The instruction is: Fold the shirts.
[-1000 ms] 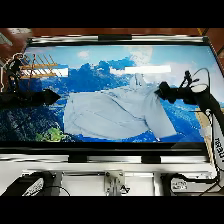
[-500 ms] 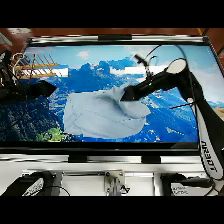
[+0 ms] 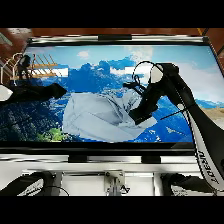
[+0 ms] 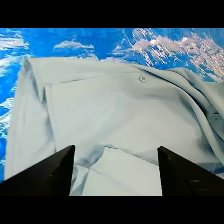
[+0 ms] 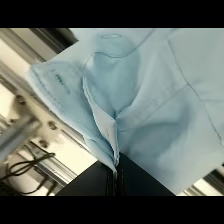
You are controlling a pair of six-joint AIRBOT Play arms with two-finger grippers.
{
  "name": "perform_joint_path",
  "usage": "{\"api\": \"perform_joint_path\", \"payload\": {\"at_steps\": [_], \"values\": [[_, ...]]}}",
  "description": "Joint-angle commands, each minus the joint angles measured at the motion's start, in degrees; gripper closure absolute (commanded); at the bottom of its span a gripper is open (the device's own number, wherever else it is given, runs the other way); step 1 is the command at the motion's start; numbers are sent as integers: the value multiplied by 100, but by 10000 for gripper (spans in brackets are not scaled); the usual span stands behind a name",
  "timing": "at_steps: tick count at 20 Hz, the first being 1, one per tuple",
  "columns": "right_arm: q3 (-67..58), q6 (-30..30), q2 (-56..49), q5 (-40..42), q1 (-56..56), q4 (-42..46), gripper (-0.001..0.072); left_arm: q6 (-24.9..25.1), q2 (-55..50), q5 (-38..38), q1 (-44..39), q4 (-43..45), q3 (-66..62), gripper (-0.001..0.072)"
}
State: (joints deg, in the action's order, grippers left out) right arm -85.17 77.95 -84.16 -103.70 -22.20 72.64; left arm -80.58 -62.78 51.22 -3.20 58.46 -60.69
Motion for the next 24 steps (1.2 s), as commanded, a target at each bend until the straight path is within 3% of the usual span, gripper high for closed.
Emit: {"api": "perform_joint_path", "payload": {"at_steps": [1, 4, 11, 20, 24], "values": [[-4, 636, 42, -291, -42, 1305, 629, 181, -573, -164, -514, -507, -7, 103], [-4, 1054, 42, -330, -39, 1919, 629, 214, -951, -743, -1123, -756, -7, 104], [-4, 1631, 605, -330, -42, 1751, 629, 149, -1742, -2188, -2223, -1965, -59, 105], [-4, 1873, 1405, -328, -44, 1727, 629, 190, -3132, -2166, -3215, -2693, -1567, 104], [-4, 1871, 1416, -321, -52, 1685, 629, 195, -3681, -1576, -3394, -2809, -2190, 104]]}}
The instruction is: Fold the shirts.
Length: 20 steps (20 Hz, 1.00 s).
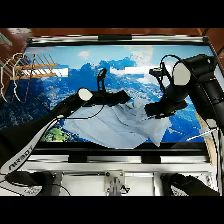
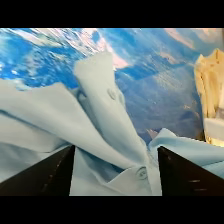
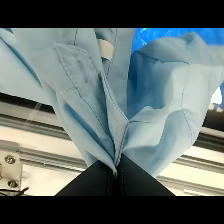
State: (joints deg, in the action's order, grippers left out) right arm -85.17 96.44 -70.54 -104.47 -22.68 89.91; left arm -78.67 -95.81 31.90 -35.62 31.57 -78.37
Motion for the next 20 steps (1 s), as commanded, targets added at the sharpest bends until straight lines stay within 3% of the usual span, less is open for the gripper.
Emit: {"api": "perform_joint_path", "payload": {"at_steps": [1, 4, 5, 9, 11, 12, 13, 14, 18, 19, 20], "values": [[-4, 22, 52, -227, -4, -35, 629, 26, -468, 490, -149, -118, -479, 105], [-4, 24, 52, -92, -4, 197, 629, 26, -442, 527, 57, -114, -481, 143], [-4, 50, 52, -13, -4, 323, 629, 35, -382, 570, 208, -114, -483, 266], [487, 330, 42, 48, 48, 1268, 629, 293, 4, 1150, 1174, -114, -487, 315], [1333, 485, 42, 284, 83, 879, 604, 378, 240, 1401, 1652, -105, -487, 389], [1840, 542, 42, 566, 83, 448, 573, 461, 350, 1495, 1845, -96, -487, 389], [2267, 546, 42, 848, 79, -37, 359, 503, 468, 1593, 2026, -70, -487, 389], [2603, 439, 42, 1045, 79, -520, 245, 505, 566, 1685, 2168, 9, -487, 389], [2393, 35, 236, 1340, 197, -890, 242, 518, 879, 2057, 2621, 455, -487, 389], [2166, 61, 337, 1624, 352, -734, 241, 518, 933, 2138, 2699, 501, -487, 389], [1928, 280, 422, 2190, 601, -527, 191, 518, 973, 2188, 2754, 514, -487, 389]]}}
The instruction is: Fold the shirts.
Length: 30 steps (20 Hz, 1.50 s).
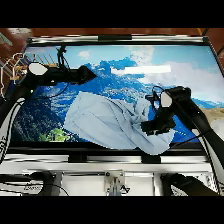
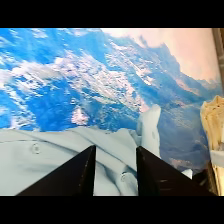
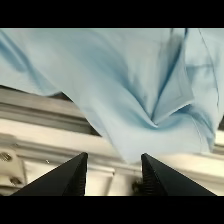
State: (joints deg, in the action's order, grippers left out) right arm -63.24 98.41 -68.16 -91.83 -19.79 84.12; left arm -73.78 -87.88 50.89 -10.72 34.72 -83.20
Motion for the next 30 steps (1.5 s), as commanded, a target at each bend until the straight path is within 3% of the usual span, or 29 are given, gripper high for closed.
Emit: {"api": "perform_joint_path", "payload": {"at_steps": [1, 4, 6, 8, 11, 12, 13, 17, 18, 20, 21, 25, 26, 27, 28, 30], "values": [[-446, 450, 201, 1711, 627, 173, 82, 28, 214, 317, 302, 197, -4, 389], [-603, 730, -286, 3383, 1506, -140, 81, 31, 302, 319, 319, 197, -4, 392], [-603, 535, -973, 3694, 1864, -925, 82, 155, 345, 321, 319, 199, -4, 455], [-612, 107, -1690, 3856, 1943, -1665, 81, 184, 402, 321, 323, 199, -4, 455], [-1008, 9, -2614, 3845, 1812, -2024, 52, 422, 546, 361, 372, 199, -7, 456], [-1239, 9, -2855, 3764, 1773, -2015, 50, 437, 619, 413, 422, 199, -7, 487], [-1541, 9, -3099, 3576, 1740, -2006, 50, 439, 688, 474, 490, 199, -7, 516], [-2658, 208, -3862, 2774, 1731, -1958, 52, 437, 1043, 555, 863, 199, -7, 516], [-2846, 291, -4017, 2588, 1707, -1998, 104, 437, 1137, 555, 957, 197, -7, 516], [-3106, 302, -4238, 2382, 1668, -2094, 500, 437, 1290, 555, 1150, 199, -7, 516], [-3165, 221, -4249, 2413, 1617, -2216, 630, 437, 1346, 555, 1244, 197, -7, 516], [-3950, -507, -4242, 2168, 1290, -2514, 629, 437, 1429, 573, 1657, 223, -4, 516], [-4179, -505, -4242, 1993, 1224, -2380, 573, 435, 1427, 577, 1727, 372, -4, 515], [-4374, -503, -4242, 1823, 1187, -2079, 163, 433, 1427, 601, 1764, 691, -4, 507], [-4483, -470, -4242, 1648, 1189, -1786, 44, 415, 1419, 697, 1794, 1051, -4, 505], [-4511, -330, -4249, 1163, 1314, -1349, 44, 258, 1403, 1069, 1794, 1672, -2, 481]]}}
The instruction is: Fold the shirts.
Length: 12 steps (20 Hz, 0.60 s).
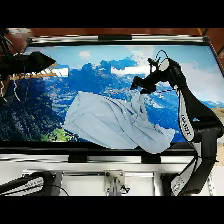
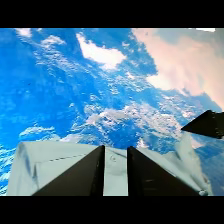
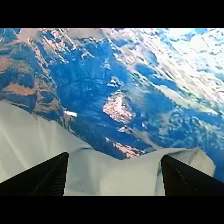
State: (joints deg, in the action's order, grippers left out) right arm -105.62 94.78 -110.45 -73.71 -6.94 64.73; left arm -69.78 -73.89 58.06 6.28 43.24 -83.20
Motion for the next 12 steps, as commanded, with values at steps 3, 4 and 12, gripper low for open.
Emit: {"api": "perform_joint_path", "payload": {"at_steps": [3, 4, 12], "values": [[-269, 13, -33, -997, 26, 1316, 30, -142, -20, 741, 92, 1202, -2, 482], [-269, 61, -81, -922, -44, 1368, 30, -142, -17, 739, 92, 1231, -2, 482], [-271, 409, -1075, -476, -382, -256, 615, -293, -15, 741, 94, 1231, -4, 482]]}}
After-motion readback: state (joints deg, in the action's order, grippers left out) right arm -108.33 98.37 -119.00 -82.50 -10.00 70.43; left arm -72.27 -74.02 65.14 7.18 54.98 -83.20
